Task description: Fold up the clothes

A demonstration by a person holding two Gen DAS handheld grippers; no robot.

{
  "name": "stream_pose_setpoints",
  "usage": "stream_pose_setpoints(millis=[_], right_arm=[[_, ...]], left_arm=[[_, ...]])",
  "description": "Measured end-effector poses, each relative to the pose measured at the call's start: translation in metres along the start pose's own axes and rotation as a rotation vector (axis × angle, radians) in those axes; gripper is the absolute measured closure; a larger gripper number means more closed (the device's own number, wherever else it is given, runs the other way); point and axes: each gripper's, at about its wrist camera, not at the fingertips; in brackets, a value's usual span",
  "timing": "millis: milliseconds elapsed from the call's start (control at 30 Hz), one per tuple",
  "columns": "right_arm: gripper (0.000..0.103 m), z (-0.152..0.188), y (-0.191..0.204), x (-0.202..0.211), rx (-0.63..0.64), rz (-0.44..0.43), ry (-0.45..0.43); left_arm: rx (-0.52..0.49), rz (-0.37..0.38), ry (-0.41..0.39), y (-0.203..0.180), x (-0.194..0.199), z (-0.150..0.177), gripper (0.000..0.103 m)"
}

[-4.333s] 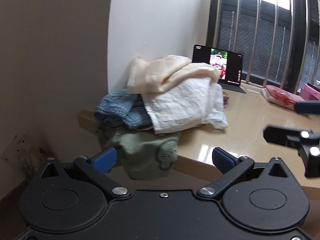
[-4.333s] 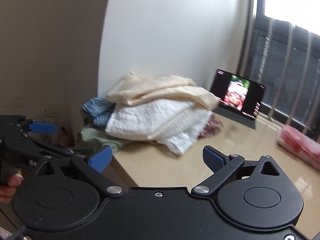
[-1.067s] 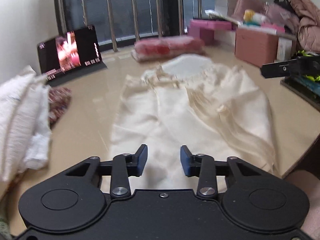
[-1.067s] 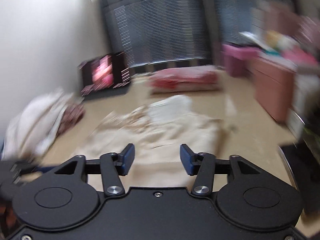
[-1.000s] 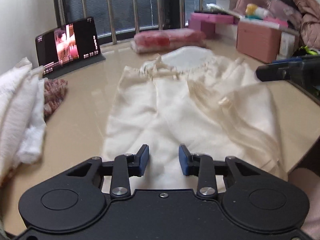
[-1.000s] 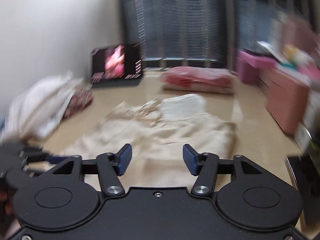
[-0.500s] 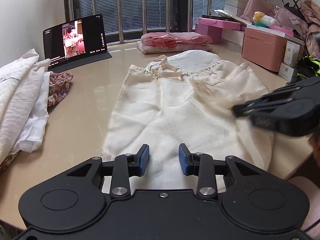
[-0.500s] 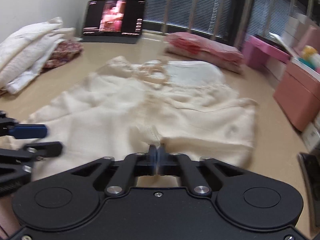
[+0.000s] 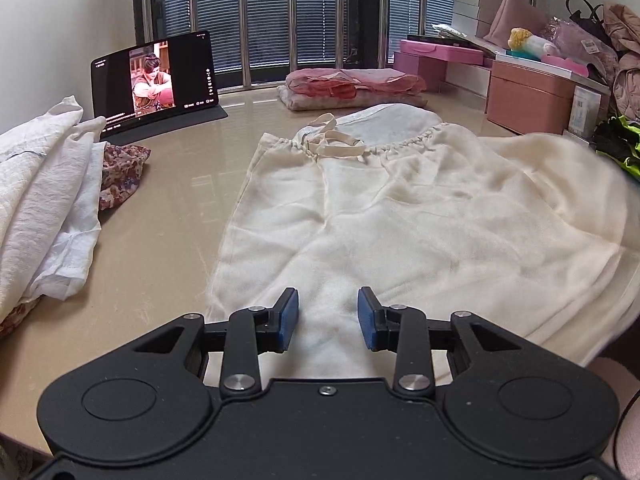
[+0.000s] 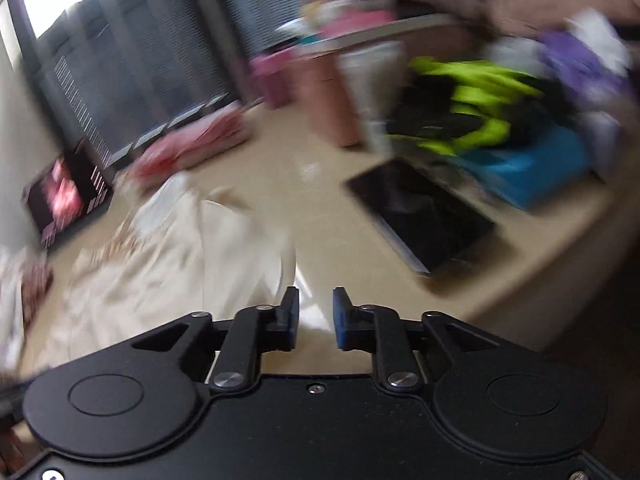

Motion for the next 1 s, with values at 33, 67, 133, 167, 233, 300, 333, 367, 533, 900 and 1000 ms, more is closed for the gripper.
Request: stream_pose_setpoints(millis=[33, 67, 133, 167, 233, 300, 333, 367, 533, 900, 1000], right_arm=[[0.080, 0.000, -0.006, 0.006, -0.024, 0.010, -0.028], [0.079, 0.000, -0.013, 0.013, -0.048, 0.020, -0.056], [0.064, -0.001, -0.013, 0.022, -0.032, 0.021, -0.105], [0.060, -0.003, -0.009, 0.023, -0.002, 0.010, -0.113], [0.056, -0.005, 0.002, 0.021, 0.075, -0.017, -0.120], [0.055, -0.009, 0.017, 0.015, 0.174, -0.046, -0.119], [0.055, -0.015, 0.026, 0.010, 0.225, -0.060, -0.115], [0.054, -0.021, 0.034, 0.005, 0.275, -0.074, -0.111], [0.050, -0.085, 0.081, -0.023, 0.444, -0.200, -0.055], [0.045, -0.146, 0.154, -0.230, 0.540, -0.146, 0.397], [0.045, -0.140, 0.152, -0.266, 0.520, -0.132, 0.414]], left_arm=[[-0.001, -0.001, 0.001, 0.000, 0.001, 0.000, 0.069], [-0.002, -0.002, 0.004, -0.001, 0.001, 0.000, 0.069], [-0.001, -0.004, 0.016, -0.001, 0.004, 0.000, 0.069], [0.000, -0.005, 0.023, -0.002, 0.005, -0.001, 0.069], [0.003, -0.003, 0.015, 0.001, 0.009, -0.006, 0.069], [0.002, -0.005, -0.011, 0.006, 0.015, -0.015, 0.065], [-0.006, -0.021, -0.032, 0.009, 0.018, -0.023, 0.052], [-0.015, -0.035, -0.044, 0.015, 0.019, -0.034, 0.044], [-0.093, -0.068, -0.049, 0.041, 0.011, -0.095, 0.011], [0.021, -0.020, 0.148, 0.075, -0.130, -0.136, 0.013], [0.059, 0.012, 0.130, 0.083, -0.147, -0.127, 0.018]])
Point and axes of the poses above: each gripper's, at about its wrist camera, not at the fingertips, and x roughly against the way its jaws point, y to its left, z to its underside, and after that the axes turned 2 degrees about -x, right-handed
